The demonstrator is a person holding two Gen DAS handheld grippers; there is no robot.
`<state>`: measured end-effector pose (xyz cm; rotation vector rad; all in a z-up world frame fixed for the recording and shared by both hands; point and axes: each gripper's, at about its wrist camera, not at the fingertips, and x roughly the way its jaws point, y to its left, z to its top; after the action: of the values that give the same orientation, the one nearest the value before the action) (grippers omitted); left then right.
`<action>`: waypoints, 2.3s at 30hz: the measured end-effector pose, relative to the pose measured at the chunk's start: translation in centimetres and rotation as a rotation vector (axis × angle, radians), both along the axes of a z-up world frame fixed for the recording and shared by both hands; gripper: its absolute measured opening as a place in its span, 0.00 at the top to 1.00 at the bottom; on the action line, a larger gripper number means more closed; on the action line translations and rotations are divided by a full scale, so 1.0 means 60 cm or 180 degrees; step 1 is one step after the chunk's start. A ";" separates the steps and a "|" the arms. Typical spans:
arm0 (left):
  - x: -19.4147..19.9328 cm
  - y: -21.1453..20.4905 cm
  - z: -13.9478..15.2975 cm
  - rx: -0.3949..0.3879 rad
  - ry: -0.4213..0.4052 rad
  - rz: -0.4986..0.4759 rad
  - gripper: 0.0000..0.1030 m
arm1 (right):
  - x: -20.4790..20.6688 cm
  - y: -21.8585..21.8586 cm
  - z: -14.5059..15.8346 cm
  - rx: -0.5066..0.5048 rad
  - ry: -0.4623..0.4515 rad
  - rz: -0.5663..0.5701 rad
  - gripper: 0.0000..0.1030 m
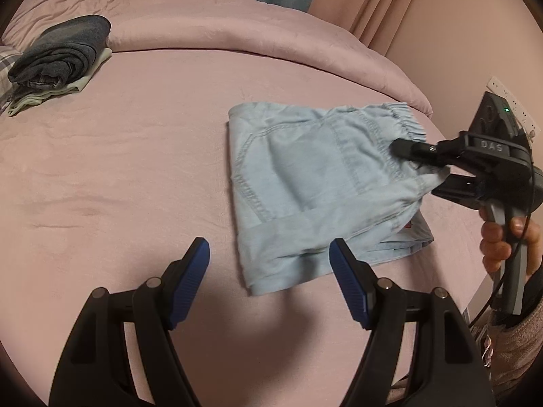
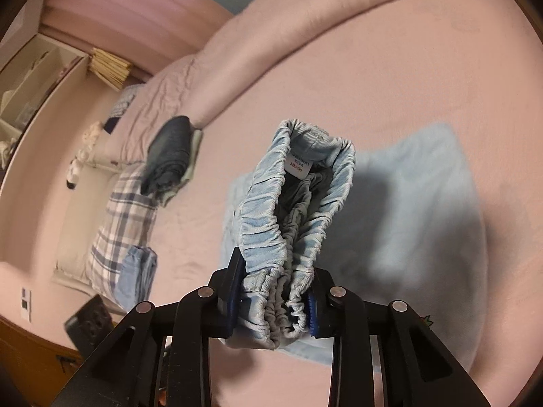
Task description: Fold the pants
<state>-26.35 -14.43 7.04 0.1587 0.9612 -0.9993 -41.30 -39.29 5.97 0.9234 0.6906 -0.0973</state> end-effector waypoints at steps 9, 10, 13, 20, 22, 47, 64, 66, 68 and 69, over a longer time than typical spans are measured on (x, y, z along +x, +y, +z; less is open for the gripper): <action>0.017 -0.009 -0.006 0.0013 0.0054 -0.0006 0.29 | -0.055 -0.049 -0.002 0.0009 -0.0022 -0.0270 0.70; 0.018 -0.010 -0.007 0.0017 0.0061 -0.0006 0.29 | -0.061 -0.057 -0.004 0.0009 -0.0016 -0.0298 0.70; 0.020 -0.019 -0.008 0.0037 0.0070 -0.0005 0.29 | -0.075 -0.070 -0.016 0.0058 0.0028 -0.0370 0.70; 0.027 -0.045 -0.006 0.0100 0.0050 -0.0011 0.29 | -0.053 -0.077 -0.059 0.0335 -0.0036 -0.0262 0.70; 0.031 -0.046 -0.001 0.0113 0.0018 -0.0004 0.29 | -0.043 -0.073 -0.051 0.0402 -0.0176 -0.0171 0.70; 0.096 -0.240 0.022 0.0248 -0.0056 -0.0338 0.34 | -0.081 -0.025 0.034 -0.1248 0.0257 -0.0092 0.49; 0.118 -0.369 -0.055 0.0501 0.0319 -0.0553 0.61 | -0.049 0.015 -0.050 -0.1443 0.0695 0.0456 0.74; 0.121 -0.335 -0.041 0.0355 0.0409 -0.0453 0.60 | -0.060 0.006 -0.036 -0.1318 0.0621 0.0406 0.74; 0.113 -0.293 -0.024 0.0234 0.0381 -0.0437 0.60 | -0.073 -0.002 -0.017 -0.1313 0.0454 0.0374 0.74; 0.108 -0.278 -0.020 0.0207 0.0369 -0.0455 0.60 | -0.074 -0.004 -0.003 -0.1395 0.0359 0.0338 0.74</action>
<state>-19.89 -31.13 5.84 0.2284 1.1007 -1.1184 -45.74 -39.55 5.77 0.4628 0.7827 -0.1990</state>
